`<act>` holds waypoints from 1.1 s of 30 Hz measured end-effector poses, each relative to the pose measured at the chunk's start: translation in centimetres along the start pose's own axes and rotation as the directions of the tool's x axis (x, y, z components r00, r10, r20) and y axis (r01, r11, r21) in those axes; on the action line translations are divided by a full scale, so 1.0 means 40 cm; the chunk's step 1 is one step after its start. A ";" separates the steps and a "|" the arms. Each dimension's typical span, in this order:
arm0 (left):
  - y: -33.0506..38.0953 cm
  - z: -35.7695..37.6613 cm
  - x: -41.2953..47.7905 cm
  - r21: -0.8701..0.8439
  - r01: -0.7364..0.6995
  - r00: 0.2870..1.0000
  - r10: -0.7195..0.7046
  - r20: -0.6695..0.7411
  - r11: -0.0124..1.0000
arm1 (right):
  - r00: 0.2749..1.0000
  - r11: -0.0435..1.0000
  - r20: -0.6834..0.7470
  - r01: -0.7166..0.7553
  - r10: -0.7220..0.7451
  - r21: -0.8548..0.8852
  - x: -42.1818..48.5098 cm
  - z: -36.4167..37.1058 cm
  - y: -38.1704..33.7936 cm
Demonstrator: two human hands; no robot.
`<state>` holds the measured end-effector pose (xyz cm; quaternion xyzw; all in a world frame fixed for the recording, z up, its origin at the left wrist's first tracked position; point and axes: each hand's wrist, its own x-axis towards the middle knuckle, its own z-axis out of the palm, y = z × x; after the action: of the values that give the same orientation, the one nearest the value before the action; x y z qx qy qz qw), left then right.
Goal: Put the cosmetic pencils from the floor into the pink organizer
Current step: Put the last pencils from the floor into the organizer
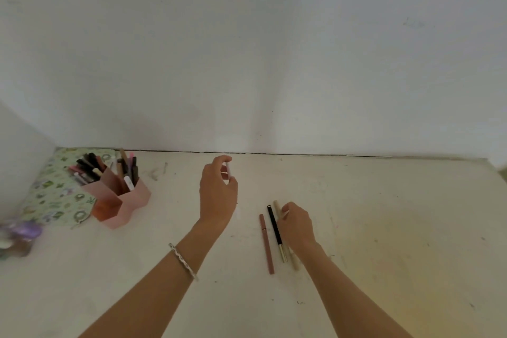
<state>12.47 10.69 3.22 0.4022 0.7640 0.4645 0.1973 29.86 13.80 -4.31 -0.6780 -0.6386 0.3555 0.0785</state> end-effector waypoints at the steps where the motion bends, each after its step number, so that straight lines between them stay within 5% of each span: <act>1: 0.000 -0.006 -0.002 -0.009 -0.016 1.000 0.016 -0.003 1.000 | 1.000 1.000 0.002 0.010 -0.010 -0.019 0.002 -0.002 -0.004; 6: 0.012 -0.108 0.043 -0.087 -0.159 0.980 0.146 -0.137 0.984 | 0.975 0.985 -0.197 0.125 -0.100 0.120 0.011 -0.050 -0.087; 13: -0.066 -0.387 0.150 0.140 -0.257 0.871 0.292 -0.395 0.956 | 0.892 0.770 -0.376 0.419 -0.250 0.482 -0.037 -0.022 -0.327; 23: -0.171 -0.456 0.197 0.339 -0.168 0.926 0.267 -0.269 0.926 | 0.823 0.665 -0.421 0.560 -0.381 0.493 -0.090 0.071 -0.469; 26: -0.194 -0.449 0.194 0.622 -0.191 0.937 0.331 -0.116 0.759 | 0.832 0.659 -0.405 0.550 -0.379 0.513 -0.103 0.082 -0.486; 28: -0.199 -0.463 0.197 0.722 -0.162 0.909 0.386 -0.155 0.672 | 0.821 0.617 -0.418 0.569 -0.388 0.544 -0.119 0.090 -0.516; 33: -0.171 -0.544 0.215 0.637 -0.134 0.816 0.449 -0.364 0.759 | 0.733 0.428 -0.523 0.680 -0.436 0.595 -0.150 0.135 -0.657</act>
<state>-10.32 3.91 8.58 0.4275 0.8175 0.3195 -0.2166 5.85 10.91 8.76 -0.3697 -0.5990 0.4362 0.5605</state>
